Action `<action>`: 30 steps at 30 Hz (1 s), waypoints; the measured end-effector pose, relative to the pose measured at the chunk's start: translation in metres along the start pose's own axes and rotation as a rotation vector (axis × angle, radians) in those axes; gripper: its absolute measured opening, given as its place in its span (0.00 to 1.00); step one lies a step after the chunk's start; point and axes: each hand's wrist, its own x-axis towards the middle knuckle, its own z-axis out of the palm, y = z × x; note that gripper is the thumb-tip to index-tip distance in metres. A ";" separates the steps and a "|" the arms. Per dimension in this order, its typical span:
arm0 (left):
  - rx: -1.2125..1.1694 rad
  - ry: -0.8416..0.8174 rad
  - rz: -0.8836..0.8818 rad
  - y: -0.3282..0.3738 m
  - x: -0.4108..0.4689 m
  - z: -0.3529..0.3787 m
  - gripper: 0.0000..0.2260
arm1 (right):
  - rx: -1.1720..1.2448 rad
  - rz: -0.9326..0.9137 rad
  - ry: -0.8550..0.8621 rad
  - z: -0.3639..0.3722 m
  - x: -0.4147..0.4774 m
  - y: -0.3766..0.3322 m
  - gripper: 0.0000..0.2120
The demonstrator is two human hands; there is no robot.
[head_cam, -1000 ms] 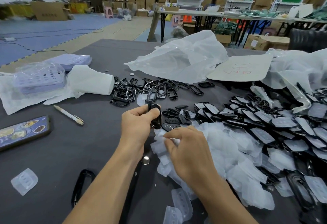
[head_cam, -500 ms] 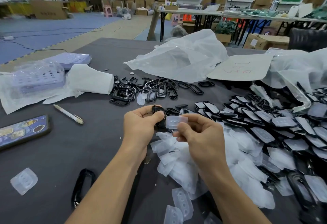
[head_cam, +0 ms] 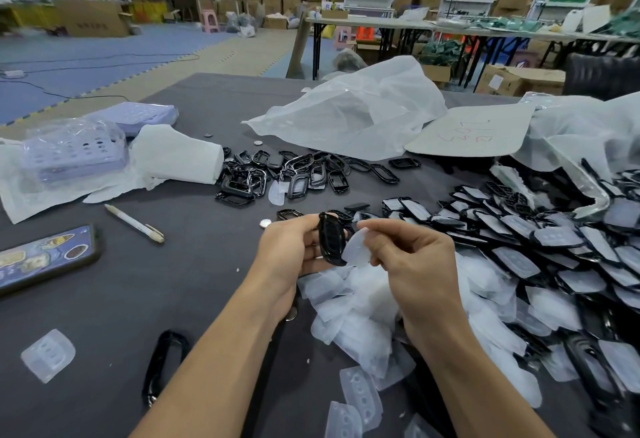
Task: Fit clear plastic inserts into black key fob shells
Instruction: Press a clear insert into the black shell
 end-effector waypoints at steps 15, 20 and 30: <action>0.024 -0.105 0.054 -0.007 -0.005 0.009 0.11 | -0.416 -0.034 0.111 0.000 -0.004 0.003 0.09; 0.003 -0.132 0.048 -0.009 -0.003 0.009 0.08 | -0.450 -0.017 0.174 0.001 -0.003 0.001 0.10; 0.006 -0.213 0.083 -0.009 -0.006 0.009 0.10 | -0.448 -0.031 0.217 0.002 -0.005 -0.001 0.09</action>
